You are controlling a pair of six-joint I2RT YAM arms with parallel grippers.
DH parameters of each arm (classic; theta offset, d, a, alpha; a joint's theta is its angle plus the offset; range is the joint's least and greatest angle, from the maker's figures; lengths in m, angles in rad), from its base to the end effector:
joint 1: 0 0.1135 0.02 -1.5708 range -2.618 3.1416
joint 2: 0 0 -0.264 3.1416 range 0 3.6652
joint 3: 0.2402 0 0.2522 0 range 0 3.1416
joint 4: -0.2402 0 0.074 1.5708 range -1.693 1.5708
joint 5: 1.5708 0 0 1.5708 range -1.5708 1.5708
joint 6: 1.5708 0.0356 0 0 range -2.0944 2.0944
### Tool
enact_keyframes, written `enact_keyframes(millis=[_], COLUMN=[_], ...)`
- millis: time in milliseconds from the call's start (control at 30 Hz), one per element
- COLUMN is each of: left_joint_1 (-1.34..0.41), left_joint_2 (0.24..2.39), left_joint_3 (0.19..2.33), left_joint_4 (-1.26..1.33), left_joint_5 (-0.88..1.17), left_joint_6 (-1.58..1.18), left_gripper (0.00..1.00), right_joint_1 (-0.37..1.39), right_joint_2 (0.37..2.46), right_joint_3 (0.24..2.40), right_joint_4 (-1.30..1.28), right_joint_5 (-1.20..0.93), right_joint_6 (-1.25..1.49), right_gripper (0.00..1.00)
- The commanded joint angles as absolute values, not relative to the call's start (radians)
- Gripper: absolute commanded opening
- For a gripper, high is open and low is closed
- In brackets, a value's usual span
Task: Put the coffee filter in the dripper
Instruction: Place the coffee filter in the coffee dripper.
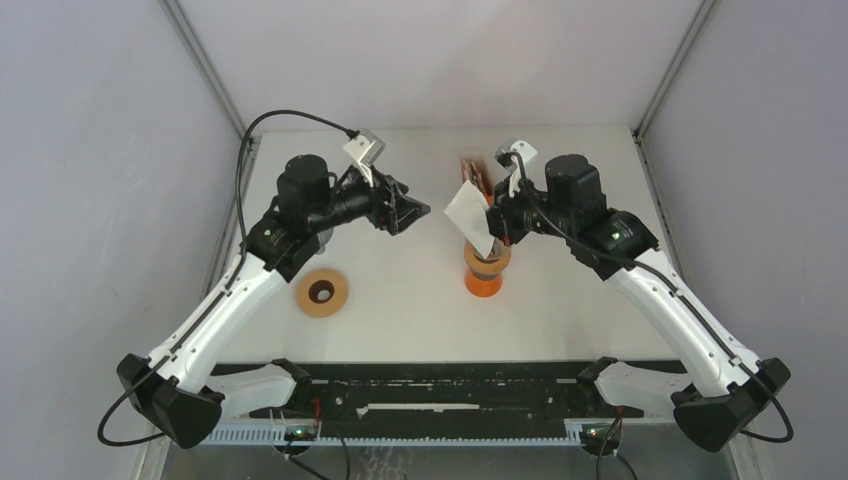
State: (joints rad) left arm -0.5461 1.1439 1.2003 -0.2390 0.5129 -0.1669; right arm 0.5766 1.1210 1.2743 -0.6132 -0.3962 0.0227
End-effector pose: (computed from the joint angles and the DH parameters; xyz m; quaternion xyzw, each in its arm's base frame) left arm 0.2090 -0.1474 0.4084 0.2995 0.6996 -0.3987 0.5118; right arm 0.1886 0.1390 0.4005 -0.3276 0.7729 0.3124 0.4446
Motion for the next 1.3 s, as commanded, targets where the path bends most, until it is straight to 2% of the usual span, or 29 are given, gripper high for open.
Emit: enact_keyframes(millis=[0,200,633,833,1267], left_joint_1=[-0.575,-0.655,-0.753,-0.761,-0.775], left_joint_2=[1.109,1.111,1.213,1.243,1.306], left_joint_3=[1.185,1.178,1.139,1.114,1.111], left_joint_4=[-0.187,-0.17,-0.05,-0.048,-0.087], left_joint_5=[0.27,0.125,0.105,0.116,0.118], left_joint_6=[-0.299,-0.403,-0.58,-0.624,-0.667], left_gripper=[0.76,0.77,0.78,0.74,0.76], right_joint_1=[0.581,0.586,0.664,0.69,0.709], right_joint_2=[1.166,1.24,1.371,1.437,1.53], right_joint_3=[1.368,1.462,1.623,1.624,1.639], right_joint_4=[-0.739,-0.882,-1.13,-1.15,-1.15], right_joint_5=[-0.229,-0.112,0.206,0.238,0.202], right_joint_6=[0.13,0.22,0.269,0.277,0.278], right_gripper=[0.0,0.0,0.0,0.0,0.0])
